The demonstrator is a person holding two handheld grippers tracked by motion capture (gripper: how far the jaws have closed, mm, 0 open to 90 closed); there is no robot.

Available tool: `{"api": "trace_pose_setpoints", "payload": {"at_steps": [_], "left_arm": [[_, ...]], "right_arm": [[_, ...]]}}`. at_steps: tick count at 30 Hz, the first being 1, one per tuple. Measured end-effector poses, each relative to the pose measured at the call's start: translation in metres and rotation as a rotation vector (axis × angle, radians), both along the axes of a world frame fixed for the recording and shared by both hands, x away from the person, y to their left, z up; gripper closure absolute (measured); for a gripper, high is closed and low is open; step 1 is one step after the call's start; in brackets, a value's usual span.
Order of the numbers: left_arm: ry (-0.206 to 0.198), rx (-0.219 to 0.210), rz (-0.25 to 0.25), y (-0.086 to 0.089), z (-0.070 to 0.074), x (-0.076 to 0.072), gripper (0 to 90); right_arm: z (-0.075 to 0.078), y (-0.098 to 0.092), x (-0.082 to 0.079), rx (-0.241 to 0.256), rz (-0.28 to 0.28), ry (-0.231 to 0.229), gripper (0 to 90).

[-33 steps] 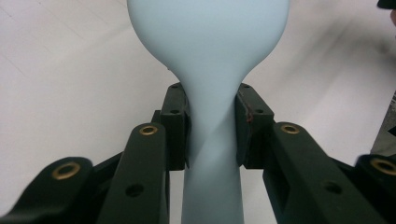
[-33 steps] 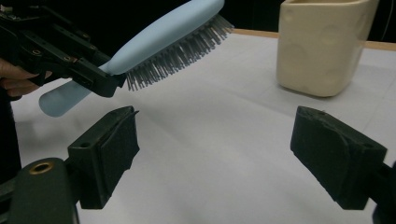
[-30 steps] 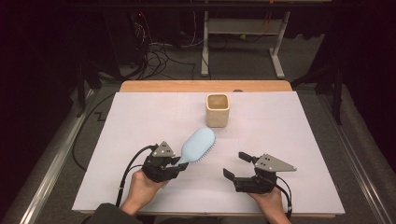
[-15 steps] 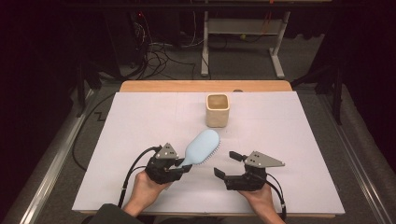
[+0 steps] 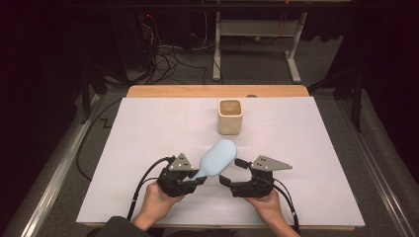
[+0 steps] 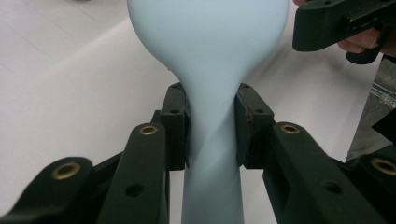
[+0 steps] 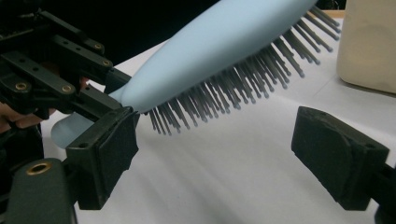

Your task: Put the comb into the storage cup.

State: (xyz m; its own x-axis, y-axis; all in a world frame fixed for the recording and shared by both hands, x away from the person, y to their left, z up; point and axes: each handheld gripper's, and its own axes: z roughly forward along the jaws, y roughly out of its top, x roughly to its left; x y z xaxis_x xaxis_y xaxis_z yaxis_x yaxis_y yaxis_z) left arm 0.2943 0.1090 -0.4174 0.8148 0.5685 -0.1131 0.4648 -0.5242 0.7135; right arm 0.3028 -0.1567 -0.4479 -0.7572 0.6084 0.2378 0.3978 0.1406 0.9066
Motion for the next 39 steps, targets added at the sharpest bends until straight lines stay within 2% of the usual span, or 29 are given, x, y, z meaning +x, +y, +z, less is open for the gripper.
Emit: {"api": "trace_pose_setpoints", "payload": {"at_steps": [15, 27, 39], "left_arm": [[-0.013, 0.008, -0.009, -0.006, -0.002, -0.002, 69.5], [-0.026, 0.023, -0.014, -0.009, -0.003, -0.003, 69.4], [-0.029, 0.039, -0.013, -0.011, -0.004, -0.002, 69.4]], "right_arm": [[0.004, 0.012, 0.007, 0.016, 0.025, 0.035, 14.6], [0.005, 0.023, 0.01, 0.016, 0.018, 0.049, 14.7], [0.011, 0.026, 0.013, 0.02, 0.012, 0.078, 21.9]]}}
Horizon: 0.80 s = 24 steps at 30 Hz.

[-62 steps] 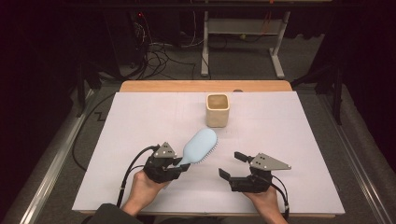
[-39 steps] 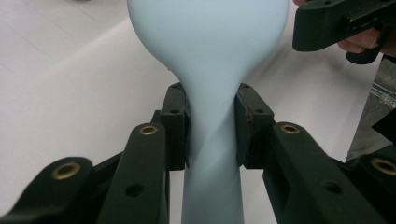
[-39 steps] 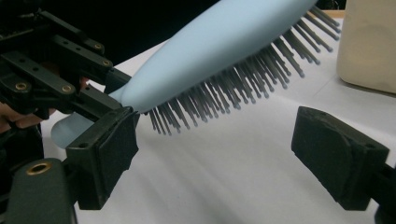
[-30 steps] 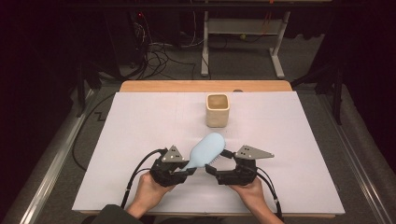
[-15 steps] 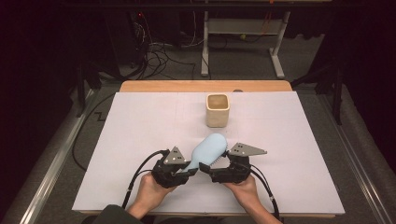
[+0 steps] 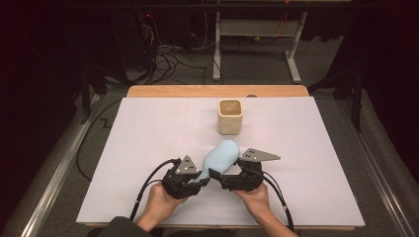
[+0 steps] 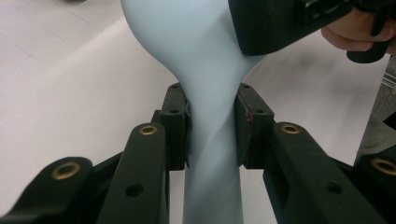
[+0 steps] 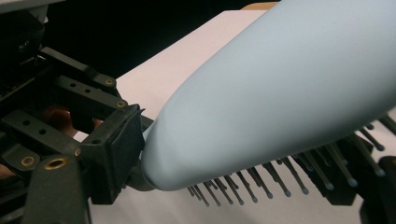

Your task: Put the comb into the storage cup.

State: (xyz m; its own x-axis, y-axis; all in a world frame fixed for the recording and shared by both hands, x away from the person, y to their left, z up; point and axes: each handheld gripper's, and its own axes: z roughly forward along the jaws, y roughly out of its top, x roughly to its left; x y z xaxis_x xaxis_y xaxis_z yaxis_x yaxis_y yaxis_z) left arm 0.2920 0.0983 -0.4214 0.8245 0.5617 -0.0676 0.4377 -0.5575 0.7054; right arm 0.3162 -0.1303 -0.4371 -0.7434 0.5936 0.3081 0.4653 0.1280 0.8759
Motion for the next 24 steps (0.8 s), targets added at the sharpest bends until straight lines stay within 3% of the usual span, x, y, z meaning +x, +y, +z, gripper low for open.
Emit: {"api": "trace_pose_setpoints", "payload": {"at_steps": [12, 24], "left_arm": [[-0.001, -0.008, 0.024, 0.005, 0.002, 0.001, 69.5], [-0.003, -0.013, 0.022, 0.006, 0.003, 0.001, 69.8]], "right_arm": [[0.013, 0.004, 0.006, 0.037, 0.023, 0.042, 34.5], [0.028, 0.004, 0.012, 0.103, 0.095, 0.085, 48.6]]}}
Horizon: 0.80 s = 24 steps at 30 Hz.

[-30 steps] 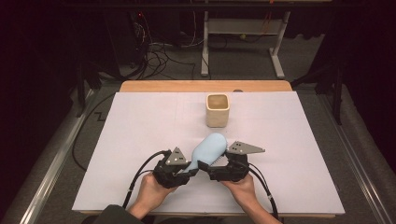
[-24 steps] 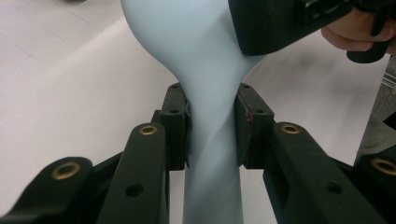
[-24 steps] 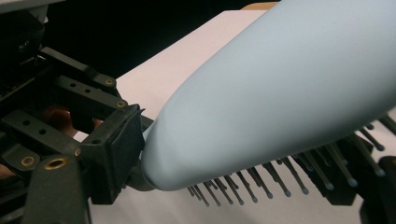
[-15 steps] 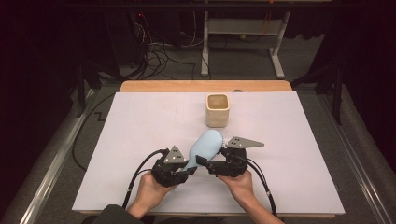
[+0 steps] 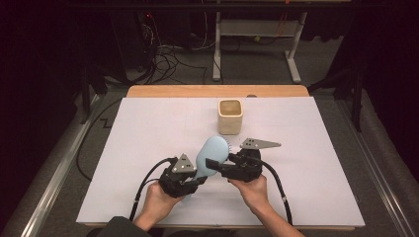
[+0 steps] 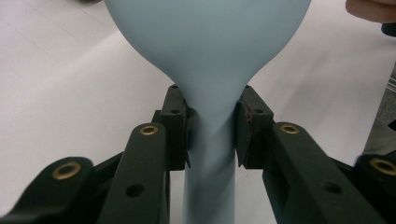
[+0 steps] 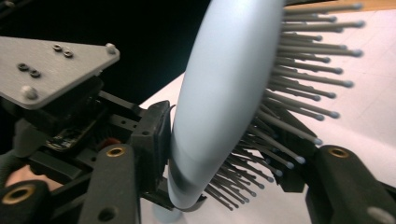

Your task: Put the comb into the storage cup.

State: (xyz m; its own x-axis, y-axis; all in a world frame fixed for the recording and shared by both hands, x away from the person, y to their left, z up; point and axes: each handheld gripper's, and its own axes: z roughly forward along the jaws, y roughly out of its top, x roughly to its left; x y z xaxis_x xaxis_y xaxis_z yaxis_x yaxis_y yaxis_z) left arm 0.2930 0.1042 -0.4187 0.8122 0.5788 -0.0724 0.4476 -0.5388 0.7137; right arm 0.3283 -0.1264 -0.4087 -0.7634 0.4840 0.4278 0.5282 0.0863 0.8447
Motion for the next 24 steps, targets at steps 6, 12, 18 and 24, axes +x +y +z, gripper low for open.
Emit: {"api": "trace_pose_setpoints", "payload": {"at_steps": [6, 12, 18, 24], "left_arm": [[0.002, -0.008, -0.006, 0.0, 0.001, -0.001, 69.8], [0.007, -0.027, -0.013, 0.002, 0.002, -0.001, 69.8], [-0.003, -0.04, -0.016, 0.004, 0.003, -0.003, 68.0], [0.007, -0.054, -0.013, 0.007, 0.002, -0.003, 55.9]], "right_arm": [[0.004, 0.0, 0.001, 0.004, 0.038, 0.021, 52.8], [0.009, 0.001, 0.0, -0.003, 0.055, 0.027, 54.7], [0.013, 0.002, -0.001, -0.007, 0.071, 0.027, 56.1], [0.019, -0.004, 0.0, -0.007, 0.062, 0.016, 56.4]]}}
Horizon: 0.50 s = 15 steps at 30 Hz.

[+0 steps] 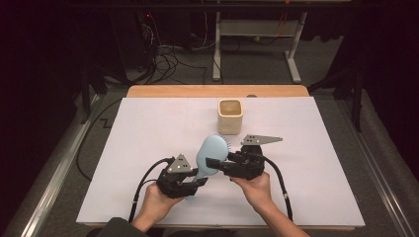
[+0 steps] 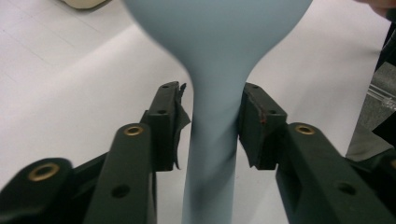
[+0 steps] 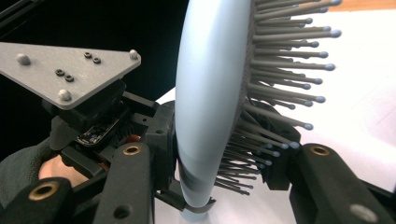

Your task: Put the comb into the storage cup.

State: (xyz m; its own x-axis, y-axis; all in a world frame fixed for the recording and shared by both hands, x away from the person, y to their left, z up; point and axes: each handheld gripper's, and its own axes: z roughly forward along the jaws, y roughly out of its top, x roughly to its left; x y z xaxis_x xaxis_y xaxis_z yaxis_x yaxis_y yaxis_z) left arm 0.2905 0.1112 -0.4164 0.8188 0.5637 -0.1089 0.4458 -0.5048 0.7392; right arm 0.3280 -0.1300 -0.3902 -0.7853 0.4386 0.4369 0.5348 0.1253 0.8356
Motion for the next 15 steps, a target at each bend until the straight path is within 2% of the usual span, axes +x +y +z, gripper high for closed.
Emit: {"api": "trace_pose_setpoints", "payload": {"at_steps": [4, 7, 10, 11, 15], "left_arm": [[0.003, -0.029, 0.009, 0.002, -0.001, 0.001, 47.4], [0.002, -0.055, 0.012, 0.005, -0.001, 0.001, 44.7], [-0.026, -0.096, 0.026, 0.01, -0.002, 0.001, 38.4], [-0.051, -0.102, 0.039, 0.013, -0.002, -0.001, 37.3], [-0.063, -0.126, 0.067, 0.023, -0.002, -0.001, 35.9]], "right_arm": [[0.004, -0.008, 0.0, -0.008, -0.011, -0.008, 56.6], [0.006, -0.011, 0.0, -0.01, -0.015, -0.014, 56.6], [0.008, -0.017, 0.0, -0.007, -0.02, -0.014, 56.5], [0.009, -0.021, 0.0, -0.007, -0.027, -0.016, 56.4], [0.011, -0.028, -0.001, -0.011, -0.039, -0.017, 56.3]]}}
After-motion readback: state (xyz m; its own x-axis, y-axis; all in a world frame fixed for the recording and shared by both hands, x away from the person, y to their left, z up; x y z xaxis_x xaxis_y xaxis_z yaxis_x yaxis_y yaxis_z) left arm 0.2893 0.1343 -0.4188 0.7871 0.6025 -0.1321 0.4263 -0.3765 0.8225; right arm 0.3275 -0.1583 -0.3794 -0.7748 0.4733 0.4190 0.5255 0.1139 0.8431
